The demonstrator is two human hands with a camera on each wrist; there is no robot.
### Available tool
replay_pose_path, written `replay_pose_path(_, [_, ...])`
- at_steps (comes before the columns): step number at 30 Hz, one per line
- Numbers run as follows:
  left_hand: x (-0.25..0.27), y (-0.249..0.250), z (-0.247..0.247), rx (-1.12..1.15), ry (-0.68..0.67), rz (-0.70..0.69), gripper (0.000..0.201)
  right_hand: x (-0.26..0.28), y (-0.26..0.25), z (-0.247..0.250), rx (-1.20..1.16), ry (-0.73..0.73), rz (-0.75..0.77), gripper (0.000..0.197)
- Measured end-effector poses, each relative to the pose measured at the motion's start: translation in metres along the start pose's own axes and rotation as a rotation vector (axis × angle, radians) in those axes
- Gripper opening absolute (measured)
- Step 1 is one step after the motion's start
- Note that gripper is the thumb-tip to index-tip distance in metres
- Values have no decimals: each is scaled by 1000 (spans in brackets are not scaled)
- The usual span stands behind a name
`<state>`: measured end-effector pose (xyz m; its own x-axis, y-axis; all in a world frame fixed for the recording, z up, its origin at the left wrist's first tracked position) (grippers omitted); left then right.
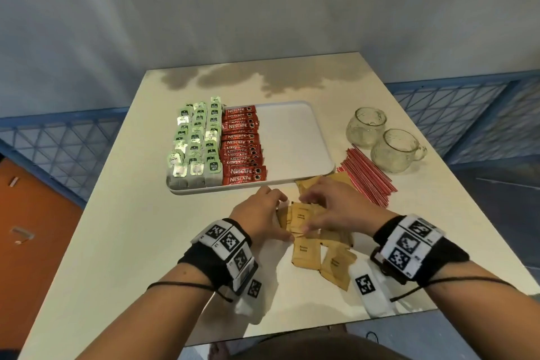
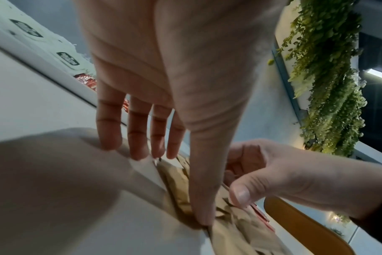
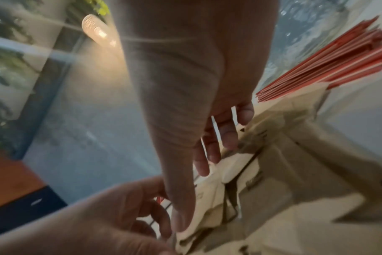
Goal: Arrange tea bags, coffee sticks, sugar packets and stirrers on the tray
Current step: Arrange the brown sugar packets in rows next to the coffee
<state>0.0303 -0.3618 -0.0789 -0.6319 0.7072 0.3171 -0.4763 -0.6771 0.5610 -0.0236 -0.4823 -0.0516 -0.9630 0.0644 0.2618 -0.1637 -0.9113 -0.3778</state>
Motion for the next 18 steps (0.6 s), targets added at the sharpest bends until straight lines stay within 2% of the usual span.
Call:
replay_pose_path(3, [-4, 2, -4, -6, 12, 43, 82, -2, -6, -8, 151, -25, 5, 71])
replay_pose_path(7, [-3, -2, -5, 45, 35, 89, 75, -1, -7, -8, 128, 9, -2, 61])
replay_pose_path(9, [-1, -7, -1, 86, 74, 98, 67, -1, -3, -9, 67, 26, -4, 56])
replay_pose_path(15, [8, -23, 15, 283, 182, 77, 17, -3, 1, -5, -163, 45, 16, 21])
replay_pose_path(18, [13, -33, 17, 483, 167, 106, 10, -1, -6, 1, -323, -3, 29, 7])
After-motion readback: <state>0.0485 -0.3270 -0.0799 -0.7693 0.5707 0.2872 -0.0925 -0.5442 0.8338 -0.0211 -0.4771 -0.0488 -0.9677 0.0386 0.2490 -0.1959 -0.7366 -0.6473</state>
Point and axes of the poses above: each hand's wrist, its own x-axis away from the middle knuckle, its own z-axis out of the back of the hand, y = z × x, the point moved 10 cm from there along -x, towards the middle knuckle, and after that the axes turned 8 degrees about x, right-handed, at the moved point
